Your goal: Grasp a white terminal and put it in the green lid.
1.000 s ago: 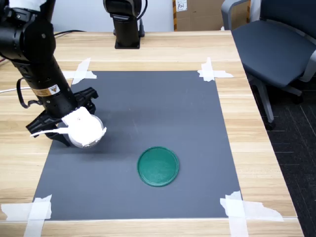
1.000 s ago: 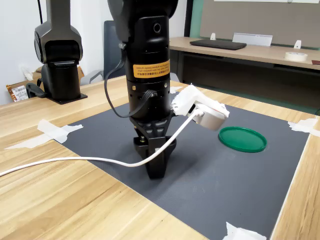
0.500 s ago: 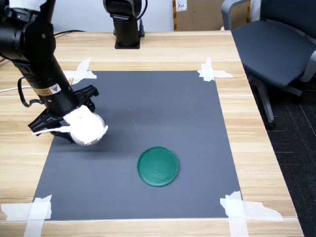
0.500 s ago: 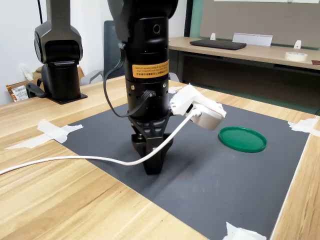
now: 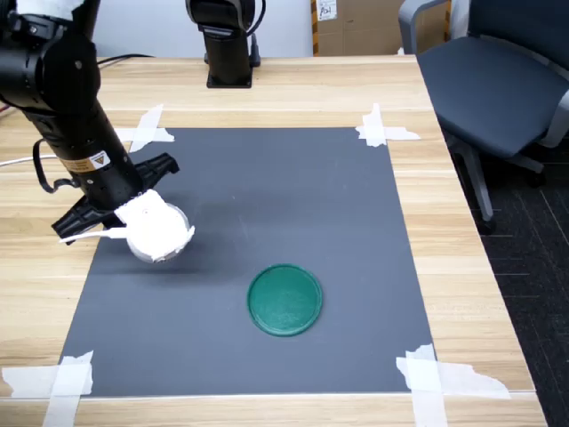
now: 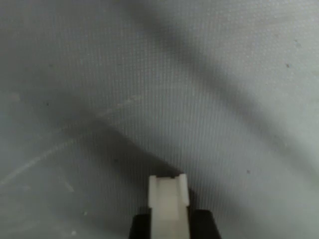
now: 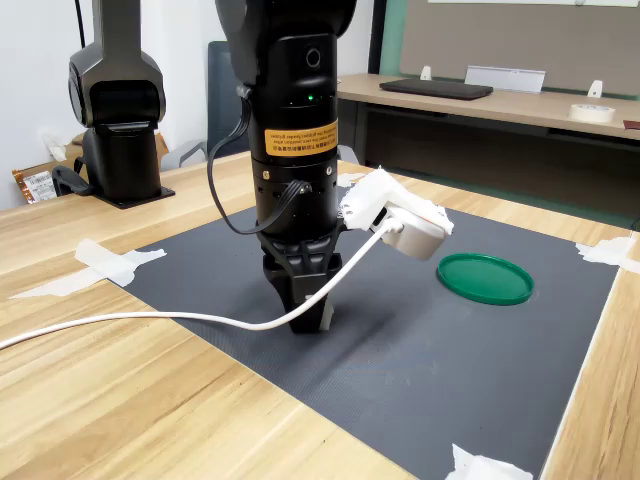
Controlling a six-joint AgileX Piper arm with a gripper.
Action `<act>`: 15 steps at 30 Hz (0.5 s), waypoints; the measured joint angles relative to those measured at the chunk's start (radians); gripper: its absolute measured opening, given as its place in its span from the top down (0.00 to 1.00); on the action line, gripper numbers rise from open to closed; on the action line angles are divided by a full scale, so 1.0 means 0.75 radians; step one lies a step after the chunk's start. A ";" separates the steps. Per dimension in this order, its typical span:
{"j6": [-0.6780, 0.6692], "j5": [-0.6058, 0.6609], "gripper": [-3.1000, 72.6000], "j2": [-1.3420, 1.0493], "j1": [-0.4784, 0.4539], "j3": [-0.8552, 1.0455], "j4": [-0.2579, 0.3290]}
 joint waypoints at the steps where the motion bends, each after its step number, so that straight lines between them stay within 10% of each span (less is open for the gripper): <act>1: 0.008 0.000 0.86 -0.014 0.000 0.000 0.001; 15: 0.216 0.107 0.86 -0.227 0.268 -0.008 -0.040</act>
